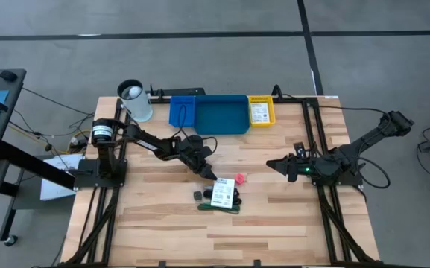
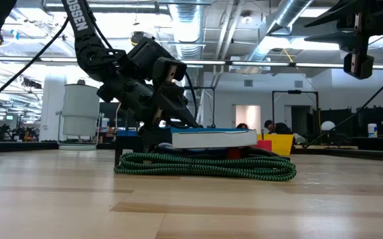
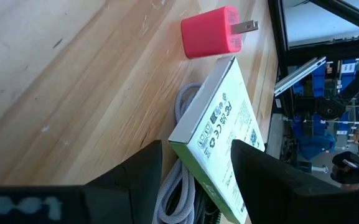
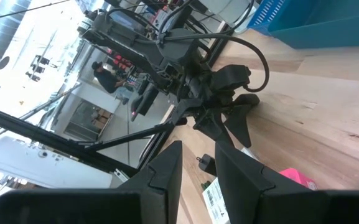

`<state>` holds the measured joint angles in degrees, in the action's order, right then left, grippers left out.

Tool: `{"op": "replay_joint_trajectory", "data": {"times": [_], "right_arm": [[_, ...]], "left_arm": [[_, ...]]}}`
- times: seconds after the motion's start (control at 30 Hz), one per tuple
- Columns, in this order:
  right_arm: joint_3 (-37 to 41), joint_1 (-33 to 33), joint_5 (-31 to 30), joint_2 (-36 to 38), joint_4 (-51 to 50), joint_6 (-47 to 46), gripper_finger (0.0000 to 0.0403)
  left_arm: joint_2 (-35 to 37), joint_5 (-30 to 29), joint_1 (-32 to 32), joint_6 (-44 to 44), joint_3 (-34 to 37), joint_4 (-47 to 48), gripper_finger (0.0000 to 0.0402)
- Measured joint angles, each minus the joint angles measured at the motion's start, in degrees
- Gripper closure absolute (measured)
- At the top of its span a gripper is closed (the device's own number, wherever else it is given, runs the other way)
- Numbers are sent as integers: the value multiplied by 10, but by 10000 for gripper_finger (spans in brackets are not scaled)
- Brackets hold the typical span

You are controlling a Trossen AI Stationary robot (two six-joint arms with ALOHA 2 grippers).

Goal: Pick and place items into bin
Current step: Put the white card reader box into the yellow bin

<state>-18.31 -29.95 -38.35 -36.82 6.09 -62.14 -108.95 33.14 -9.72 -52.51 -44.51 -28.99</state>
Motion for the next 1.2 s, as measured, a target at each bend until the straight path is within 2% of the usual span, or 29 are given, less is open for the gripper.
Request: {"op": "replay_joint_trajectory", "data": {"times": [1.07, 1.2], "right_arm": [[0, 0, 0, 0, 0, -8, 312], [0, 0, 31, 0, 0, 8, 312]], "left_arm": [[0, -5, 0, 0, 0, 12, 220], [0, -5, 0, 0, 0, 12, 220]]}}
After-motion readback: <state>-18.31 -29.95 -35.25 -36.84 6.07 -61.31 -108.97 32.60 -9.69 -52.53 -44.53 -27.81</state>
